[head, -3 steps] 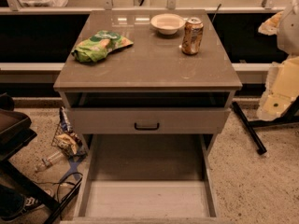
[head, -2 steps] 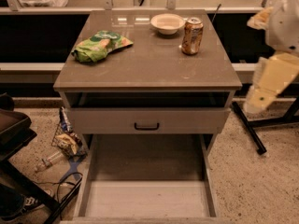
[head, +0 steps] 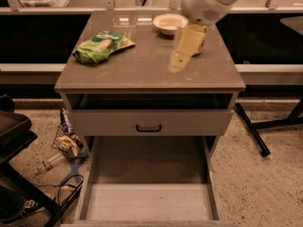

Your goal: Place green rice chip bag into middle drawer

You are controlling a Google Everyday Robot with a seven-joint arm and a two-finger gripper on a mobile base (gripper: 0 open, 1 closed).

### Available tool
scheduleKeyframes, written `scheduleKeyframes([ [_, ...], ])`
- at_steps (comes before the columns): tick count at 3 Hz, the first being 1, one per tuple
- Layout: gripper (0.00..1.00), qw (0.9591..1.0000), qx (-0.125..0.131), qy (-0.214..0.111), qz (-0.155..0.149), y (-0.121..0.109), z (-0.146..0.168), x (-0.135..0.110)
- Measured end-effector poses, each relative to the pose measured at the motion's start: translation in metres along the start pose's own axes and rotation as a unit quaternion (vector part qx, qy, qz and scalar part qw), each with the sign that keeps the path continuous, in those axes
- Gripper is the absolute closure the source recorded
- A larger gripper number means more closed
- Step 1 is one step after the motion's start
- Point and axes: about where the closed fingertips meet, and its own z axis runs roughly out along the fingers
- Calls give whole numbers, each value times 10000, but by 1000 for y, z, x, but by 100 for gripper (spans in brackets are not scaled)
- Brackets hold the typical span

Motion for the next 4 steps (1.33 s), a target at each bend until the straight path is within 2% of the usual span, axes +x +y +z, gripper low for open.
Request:
scheduleKeyframes([
  [1, 0, 9974, 21, -542, -479, -25, 36, -38],
  [2, 0, 9969, 18, -584, -536, -28, 40, -40],
  [3, 0, 9957, 54, -719, -581, -34, 58, -46],
  [4, 0, 9933, -8, -913, -706, -49, 111, -57],
])
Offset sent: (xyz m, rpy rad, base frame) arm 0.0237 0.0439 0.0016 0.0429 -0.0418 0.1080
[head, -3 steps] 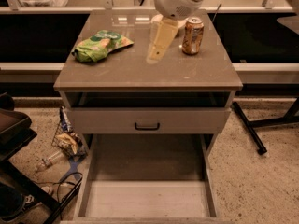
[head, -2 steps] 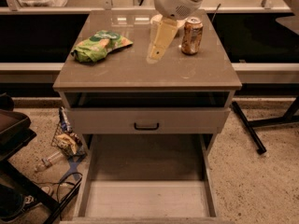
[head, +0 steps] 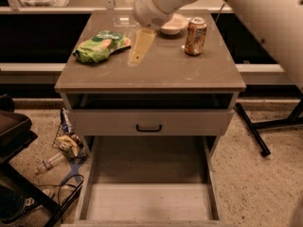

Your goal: Place green rice chip bag into middle drawer

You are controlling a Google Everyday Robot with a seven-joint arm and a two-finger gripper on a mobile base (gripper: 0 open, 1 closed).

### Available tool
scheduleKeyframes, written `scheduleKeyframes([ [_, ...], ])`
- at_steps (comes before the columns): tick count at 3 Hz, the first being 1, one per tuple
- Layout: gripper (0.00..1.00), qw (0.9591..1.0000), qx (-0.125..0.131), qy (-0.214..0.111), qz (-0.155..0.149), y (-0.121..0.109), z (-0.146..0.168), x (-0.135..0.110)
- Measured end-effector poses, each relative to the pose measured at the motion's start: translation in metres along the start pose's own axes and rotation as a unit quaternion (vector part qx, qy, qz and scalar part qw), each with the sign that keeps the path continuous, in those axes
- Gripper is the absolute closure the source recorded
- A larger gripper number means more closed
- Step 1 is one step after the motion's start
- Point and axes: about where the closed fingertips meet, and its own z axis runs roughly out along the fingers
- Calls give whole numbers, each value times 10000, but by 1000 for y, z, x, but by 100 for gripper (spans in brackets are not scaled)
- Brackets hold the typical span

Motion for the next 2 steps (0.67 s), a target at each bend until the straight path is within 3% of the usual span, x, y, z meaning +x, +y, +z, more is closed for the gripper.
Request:
scheduleKeyframes([
  [2, 0, 9988, -184, -189, -404, -52, 138, 17],
])
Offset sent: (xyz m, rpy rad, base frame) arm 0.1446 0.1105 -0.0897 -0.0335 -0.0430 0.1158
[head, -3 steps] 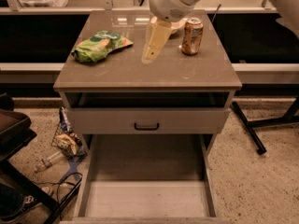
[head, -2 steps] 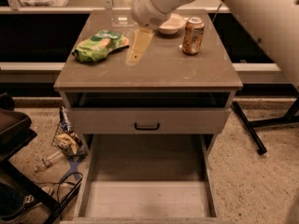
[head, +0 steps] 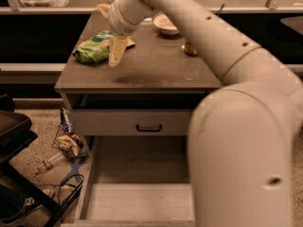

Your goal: Place green rice chip bag into middle drawer

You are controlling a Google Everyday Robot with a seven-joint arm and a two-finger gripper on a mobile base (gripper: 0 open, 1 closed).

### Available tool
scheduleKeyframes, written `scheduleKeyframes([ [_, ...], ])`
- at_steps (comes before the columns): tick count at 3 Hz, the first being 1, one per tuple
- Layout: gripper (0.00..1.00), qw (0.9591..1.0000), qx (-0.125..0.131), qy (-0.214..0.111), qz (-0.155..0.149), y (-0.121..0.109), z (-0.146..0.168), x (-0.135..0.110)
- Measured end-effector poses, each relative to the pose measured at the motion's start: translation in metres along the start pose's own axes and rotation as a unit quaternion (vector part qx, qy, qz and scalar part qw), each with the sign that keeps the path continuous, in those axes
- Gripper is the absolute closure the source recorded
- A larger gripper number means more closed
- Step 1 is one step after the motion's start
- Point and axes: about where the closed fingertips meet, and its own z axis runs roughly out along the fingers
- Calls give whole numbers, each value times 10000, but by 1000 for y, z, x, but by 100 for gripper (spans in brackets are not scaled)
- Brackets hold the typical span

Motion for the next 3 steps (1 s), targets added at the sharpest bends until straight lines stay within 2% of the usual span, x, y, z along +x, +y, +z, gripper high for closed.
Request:
scheduleKeyframes([
  [2, 0, 9997, -202, 59, -140, -26, 63, 16],
  [3, 16, 9994, -351, -8, -51, -28, 87, 20],
])
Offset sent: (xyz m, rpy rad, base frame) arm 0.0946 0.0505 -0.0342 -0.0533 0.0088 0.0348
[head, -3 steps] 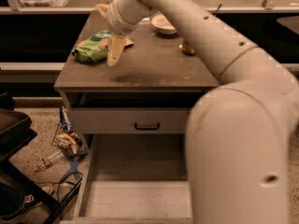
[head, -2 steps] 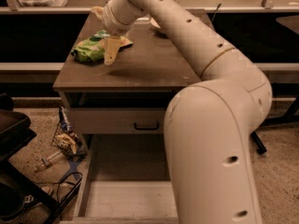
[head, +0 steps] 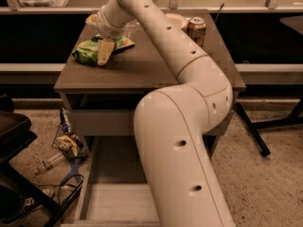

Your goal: Place green rice chip bag into middle drawer

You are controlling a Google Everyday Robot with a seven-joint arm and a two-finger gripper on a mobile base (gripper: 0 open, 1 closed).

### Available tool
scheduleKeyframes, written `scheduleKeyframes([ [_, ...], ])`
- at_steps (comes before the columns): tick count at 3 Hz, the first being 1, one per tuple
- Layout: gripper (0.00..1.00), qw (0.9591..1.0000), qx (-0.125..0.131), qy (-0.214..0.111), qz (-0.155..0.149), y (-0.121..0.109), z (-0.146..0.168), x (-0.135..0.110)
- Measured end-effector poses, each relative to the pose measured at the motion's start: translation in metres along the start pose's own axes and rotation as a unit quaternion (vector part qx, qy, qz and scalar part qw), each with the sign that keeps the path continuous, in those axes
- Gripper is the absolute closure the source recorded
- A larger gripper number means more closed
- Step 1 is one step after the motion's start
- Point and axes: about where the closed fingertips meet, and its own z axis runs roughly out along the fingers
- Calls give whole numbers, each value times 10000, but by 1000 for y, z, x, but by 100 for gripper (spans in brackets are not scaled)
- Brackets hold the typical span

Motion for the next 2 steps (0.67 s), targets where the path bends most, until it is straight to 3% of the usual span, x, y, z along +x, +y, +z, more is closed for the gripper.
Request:
scheduleKeyframes([
  [2, 62, 9999, -72, -41, 69, -1, 7, 1],
])
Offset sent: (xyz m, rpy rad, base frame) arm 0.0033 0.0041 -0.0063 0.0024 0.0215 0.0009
